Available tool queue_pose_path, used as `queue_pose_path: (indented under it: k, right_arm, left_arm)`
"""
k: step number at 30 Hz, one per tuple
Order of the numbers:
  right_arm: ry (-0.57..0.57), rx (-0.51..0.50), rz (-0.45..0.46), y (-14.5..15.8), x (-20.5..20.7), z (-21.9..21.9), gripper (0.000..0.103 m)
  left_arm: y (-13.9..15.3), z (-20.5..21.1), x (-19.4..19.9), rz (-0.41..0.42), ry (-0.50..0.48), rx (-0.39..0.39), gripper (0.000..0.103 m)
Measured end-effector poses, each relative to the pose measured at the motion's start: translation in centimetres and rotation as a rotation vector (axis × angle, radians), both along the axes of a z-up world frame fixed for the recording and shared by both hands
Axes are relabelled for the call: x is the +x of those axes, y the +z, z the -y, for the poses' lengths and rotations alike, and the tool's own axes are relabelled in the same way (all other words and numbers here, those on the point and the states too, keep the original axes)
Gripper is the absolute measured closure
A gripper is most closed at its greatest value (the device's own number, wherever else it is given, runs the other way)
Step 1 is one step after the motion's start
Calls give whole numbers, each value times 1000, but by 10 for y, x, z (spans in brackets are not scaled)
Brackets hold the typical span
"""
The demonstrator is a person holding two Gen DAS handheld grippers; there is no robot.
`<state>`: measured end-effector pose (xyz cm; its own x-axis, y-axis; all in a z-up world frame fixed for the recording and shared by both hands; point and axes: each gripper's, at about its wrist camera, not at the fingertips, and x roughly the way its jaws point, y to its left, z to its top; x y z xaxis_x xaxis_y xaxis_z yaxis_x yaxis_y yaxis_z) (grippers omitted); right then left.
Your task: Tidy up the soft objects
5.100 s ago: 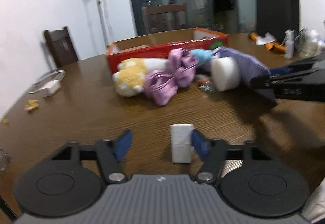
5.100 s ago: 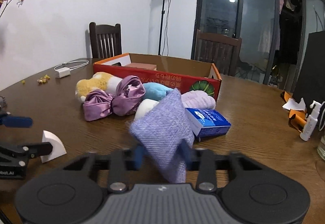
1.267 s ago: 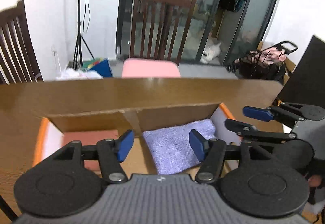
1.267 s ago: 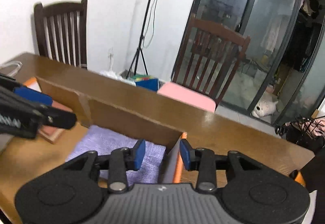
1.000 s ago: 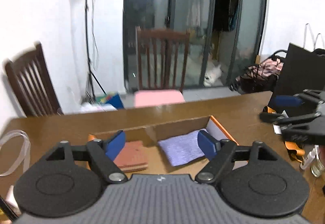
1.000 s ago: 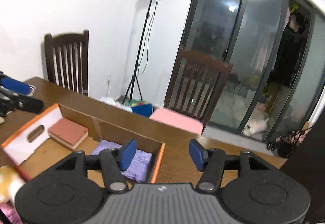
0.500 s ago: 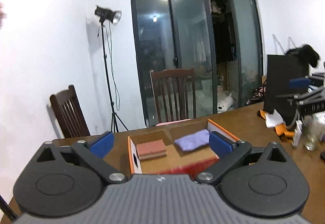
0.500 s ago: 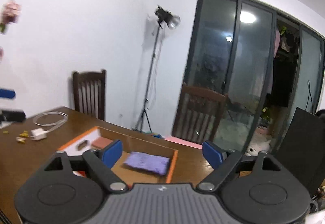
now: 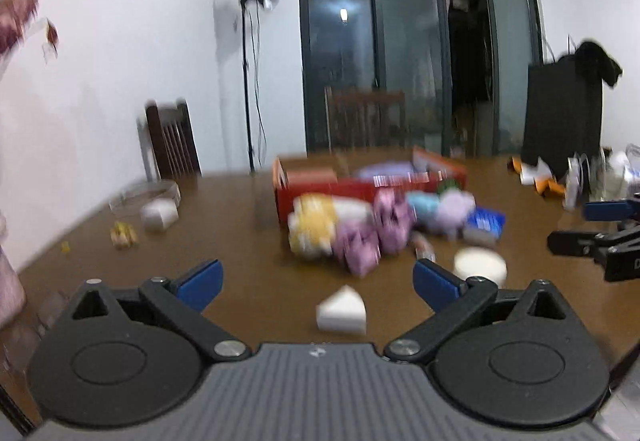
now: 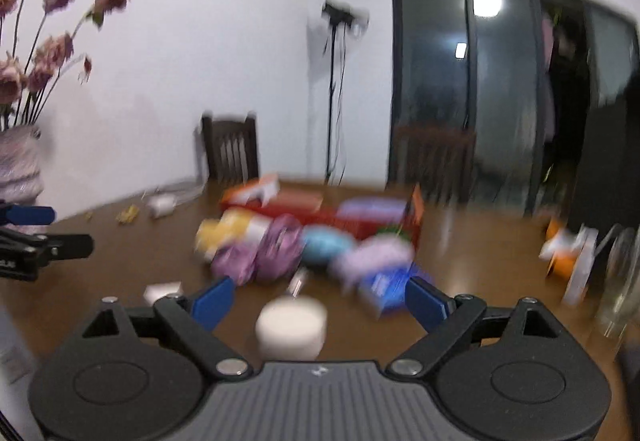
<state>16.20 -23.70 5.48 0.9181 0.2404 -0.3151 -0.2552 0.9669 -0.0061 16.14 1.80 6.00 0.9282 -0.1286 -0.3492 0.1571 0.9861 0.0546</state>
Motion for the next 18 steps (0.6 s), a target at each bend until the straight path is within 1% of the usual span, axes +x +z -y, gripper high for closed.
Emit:
queue_pose_path:
  k: [2,4,7,9,12,13,14,15,16,18]
  right_arm:
    - [-3,-28,-36,-9,3,-4,11]
    - [-21,-40,-48,-13,9,-8,11]
    - [-20,8,-80,-19,17,-6,12]
    - [-13,19,-103,-21,27,-5,13]
    - [-19,47,-127,-25,40,0,25]
    - [-23,71,-139,-27,47,2,32]
    - [-29,96,-148,-28,51,5,37]
    - [-36,118,-157,-30,55,8,38]
    - [-39,139,-168,-31,60,10,42]
    - [-35,177,-187,-34,69,14,48]
  left_arm:
    - [-7,4,7,-27,4,12,0]
    - [-12,6,11,-36,7,9,0]
    - [-12,5,22,-56,9,-31,0]
    - [-13,6,30,-75,7,-65,0]
    - [-16,12,44,-106,-22,-115,0]
    - [-17,14,48,-112,-27,-130,0]
    - [-17,18,51,-116,-29,-140,2]
    - [-18,22,56,-121,-39,-150,6]
    - [-19,27,59,-126,-54,-157,10]
    - [-20,38,70,-150,-100,-169,28]
